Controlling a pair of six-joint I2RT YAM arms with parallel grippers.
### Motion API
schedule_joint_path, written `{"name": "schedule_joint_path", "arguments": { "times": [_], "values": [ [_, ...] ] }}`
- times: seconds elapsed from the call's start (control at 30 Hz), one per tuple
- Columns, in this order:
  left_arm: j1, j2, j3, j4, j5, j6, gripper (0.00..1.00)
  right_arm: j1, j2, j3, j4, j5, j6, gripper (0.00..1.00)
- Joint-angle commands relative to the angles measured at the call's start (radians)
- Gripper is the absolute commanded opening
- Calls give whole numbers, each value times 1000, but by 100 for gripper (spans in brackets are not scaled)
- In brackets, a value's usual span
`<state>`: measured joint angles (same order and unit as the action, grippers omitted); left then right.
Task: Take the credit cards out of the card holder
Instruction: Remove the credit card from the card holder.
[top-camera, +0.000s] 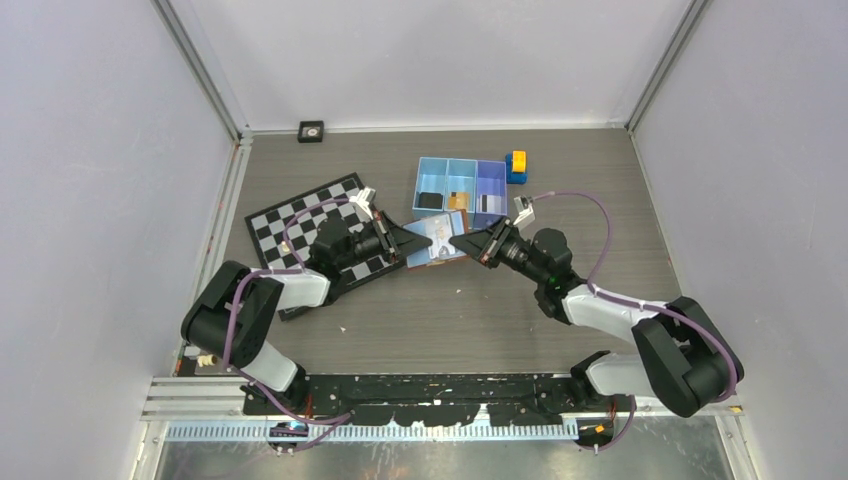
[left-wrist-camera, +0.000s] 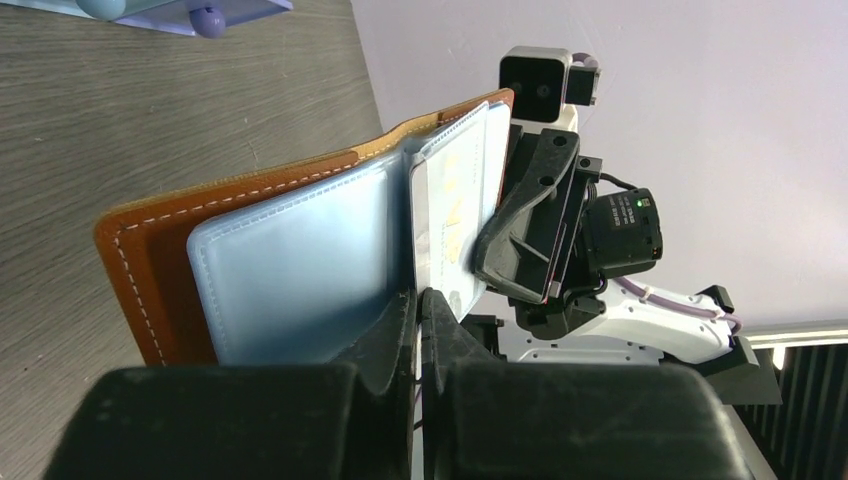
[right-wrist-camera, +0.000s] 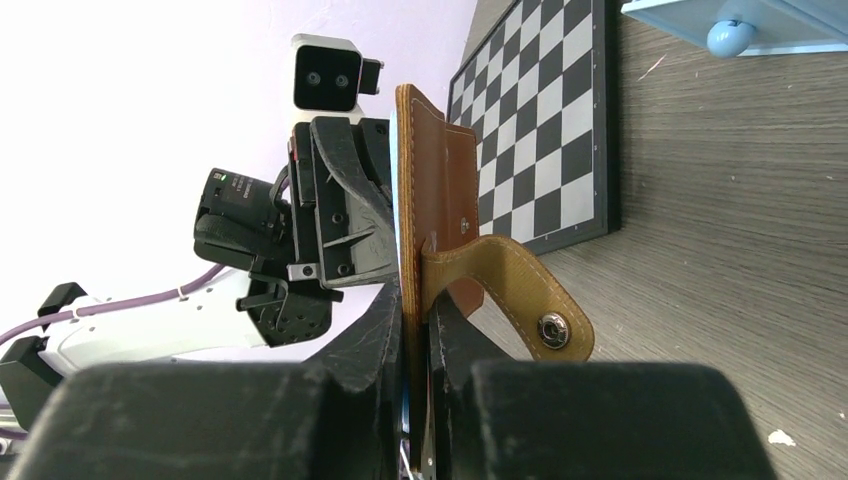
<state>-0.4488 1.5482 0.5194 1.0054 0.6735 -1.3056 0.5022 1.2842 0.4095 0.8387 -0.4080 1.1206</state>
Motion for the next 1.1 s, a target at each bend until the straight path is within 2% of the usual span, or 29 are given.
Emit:
{"name": "schedule_joint_path", "arguments": {
  "times": [0.0, 0.27, 0.43, 0.6, 0.7, 0.8, 0.93, 1.07],
  "values": [
    [12, -11, 3, 39, -2, 3, 0, -13, -74, -10, 45, 42, 1, 1],
    [22, -4, -9, 67, -4, -15, 0, -71, -142, -64, 36, 87, 21, 1],
    [26, -13, -14, 65, -9, -14, 0, -81, -211, -70, -69, 135, -12, 0],
    [39, -41, -22, 40, -21, 5, 0, -90, -286, -55, -275, 252, -54, 0],
    [39, -57, -12, -21, -28, 44, 0, -101, -334, -52, -331, 281, -68, 1],
    [39, -50, 10, -67, -52, 81, 0, -110, -419, -21, -471, 344, -113, 0],
    [37, -8, 97, -181, -71, 127, 0, -115, -597, 36, -739, 533, -207, 1],
    [14, 77, 217, -294, -93, 158, 0, -114, -748, 105, -936, 665, -296, 1]
  ]
}}
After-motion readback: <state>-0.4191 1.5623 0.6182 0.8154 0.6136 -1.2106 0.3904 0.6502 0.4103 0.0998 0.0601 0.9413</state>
